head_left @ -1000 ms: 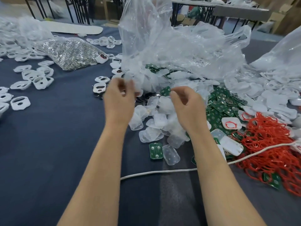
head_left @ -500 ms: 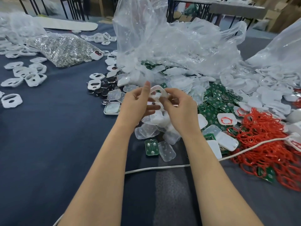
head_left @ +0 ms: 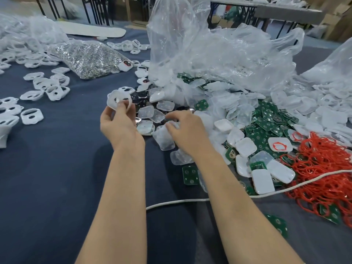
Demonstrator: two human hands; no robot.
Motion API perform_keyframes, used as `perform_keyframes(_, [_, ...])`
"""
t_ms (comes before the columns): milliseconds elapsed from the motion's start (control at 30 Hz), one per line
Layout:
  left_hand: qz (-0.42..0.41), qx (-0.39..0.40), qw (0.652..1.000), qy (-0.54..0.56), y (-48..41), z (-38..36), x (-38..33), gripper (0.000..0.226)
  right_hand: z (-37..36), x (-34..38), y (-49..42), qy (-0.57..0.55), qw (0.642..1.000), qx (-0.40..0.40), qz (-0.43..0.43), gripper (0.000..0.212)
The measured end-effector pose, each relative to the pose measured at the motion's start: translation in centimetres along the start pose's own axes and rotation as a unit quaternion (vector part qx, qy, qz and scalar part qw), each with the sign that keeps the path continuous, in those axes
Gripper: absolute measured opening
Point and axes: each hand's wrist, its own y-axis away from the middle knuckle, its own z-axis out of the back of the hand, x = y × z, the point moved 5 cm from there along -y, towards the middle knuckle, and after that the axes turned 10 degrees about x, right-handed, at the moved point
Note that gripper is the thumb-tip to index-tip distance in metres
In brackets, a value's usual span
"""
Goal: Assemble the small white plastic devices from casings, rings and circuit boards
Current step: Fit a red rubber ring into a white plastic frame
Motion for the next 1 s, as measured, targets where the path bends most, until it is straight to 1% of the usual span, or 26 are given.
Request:
perform_keyframes(33, [0.009, 0.009, 1.0, 0.003, 0.1, -0.2, 0.3, 0.011, -0.6, 0.3, -0.2, 0.041, 0.998, 0.036, 0.013, 0.035])
perform_keyframes(100, [0.04, 0.035, 0.999, -0.006, 0.4, -0.6, 0.9, 0.02, -1.6, 0.5, -0.2, 0.138, 0.985, 0.099, 0.028, 0.044])
perform_keyframes(133, [0.055, 0.047, 0.997, -0.022, 0.6, -0.8, 1.2, 0.023, -1.8, 0.5, 0.0, 0.165, 0.98, 0.11, 0.026, 0.043])
perform_keyframes(167, [0.069, 0.065, 0.995, -0.04, 0.8, -1.0, 1.5, 0.022, -1.6, 0.3, 0.1, 0.167, 0.98, 0.106, 0.021, 0.039])
perform_keyframes(200, [0.08, 0.087, 0.991, -0.059, 1.1, -1.4, 1.7, 0.017, -1.1, 0.0, 0.3, 0.148, 0.985, 0.091, 0.013, 0.035])
perform_keyframes(267, [0.094, 0.133, 0.981, -0.108, 1.8, -2.2, 2.0, 0.006, 0.7, -0.7, 0.9, 0.075, 0.996, 0.047, -0.004, 0.031])
perform_keyframes(333, [0.11, 0.18, 0.964, -0.164, 2.5, -3.0, 2.5, 0.006, 3.4, -1.8, 2.0, -0.019, 1.0, -0.005, -0.017, 0.031])
perform_keyframes(400, [0.136, 0.222, 0.946, -0.192, 3.6, -3.9, 3.4, 0.013, 6.5, -4.0, 3.8, -0.079, 0.991, -0.082, -0.066, 0.026])
perform_keyframes(467, [0.163, 0.26, 0.93, -0.204, 5.0, -5.0, 4.6, 0.014, 9.3, -6.9, 6.3, -0.054, 0.973, -0.175, -0.143, 0.02])
perform_keyframes(500, [0.177, 0.278, 0.92, -0.212, 5.9, -5.6, 5.5, 0.014, 10.4, -8.4, 7.6, -0.031, 0.96, -0.206, -0.185, 0.02])
perform_keyframes(533, [0.191, 0.295, 0.91, -0.222, 6.9, -6.3, 6.4, 0.014, 11.1, -9.8, 8.8, -0.008, 0.949, -0.217, -0.228, 0.021])
perform_keyframes(567, [0.203, 0.314, 0.898, -0.233, 7.9, -7.0, 7.5, 0.014, 11.6, -11.2, 9.8, 0.014, 0.94, -0.21, -0.27, 0.024])
perform_keyframes(633, [0.226, 0.35, 0.875, -0.248, 10.0, -8.2, 9.6, 0.015, 11.7, -13.3, 11.1, 0.062, 0.925, -0.152, -0.343, 0.03])
perform_keyframes(667, [0.237, 0.366, 0.865, -0.247, 11.0, -8.7, 10.5, 0.013, 11.5, -13.9, 11.5, 0.08, 0.921, -0.118, -0.363, 0.032])
perform_keyframes(700, [0.247, 0.378, 0.858, -0.246, 11.7, -9.0, 11.2, 0.012, 11.2, -14.2, 11.7, 0.085, 0.92, -0.1, -0.369, 0.033])
perform_keyframes(733, [0.252, 0.385, 0.852, -0.248, 12.1, -9.1, 11.8, 0.013, 11.1, -14.4, 11.7, 0.081, 0.922, -0.104, -0.365, 0.032])
perform_keyframes(833, [0.264, 0.383, 0.848, -0.256, 11.9, -8.5, 12.6, 0.012, 11.5, -14.3, 11.6, 0.053, 0.929, -0.165, -0.326, 0.018])
perform_keyframes(867, [0.267, 0.38, 0.848, -0.255, 11.5, -8.3, 12.5, 0.011, 11.5, -14.2, 11.3, 0.044, 0.932, -0.173, -0.315, 0.013])
perform_keyframes(933, [0.268, 0.376, 0.85, -0.252, 10.8, -8.0, 12.3, 0.009, 11.5, -14.1, 10.8, 0.031, 0.939, -0.168, -0.297, 0.008])
perform_keyframes(1000, [0.265, 0.376, 0.853, -0.248, 10.3, -7.7, 11.9, 0.008, 11.2, -14.0, 10.1, 0.022, 0.946, -0.155, -0.282, 0.01])
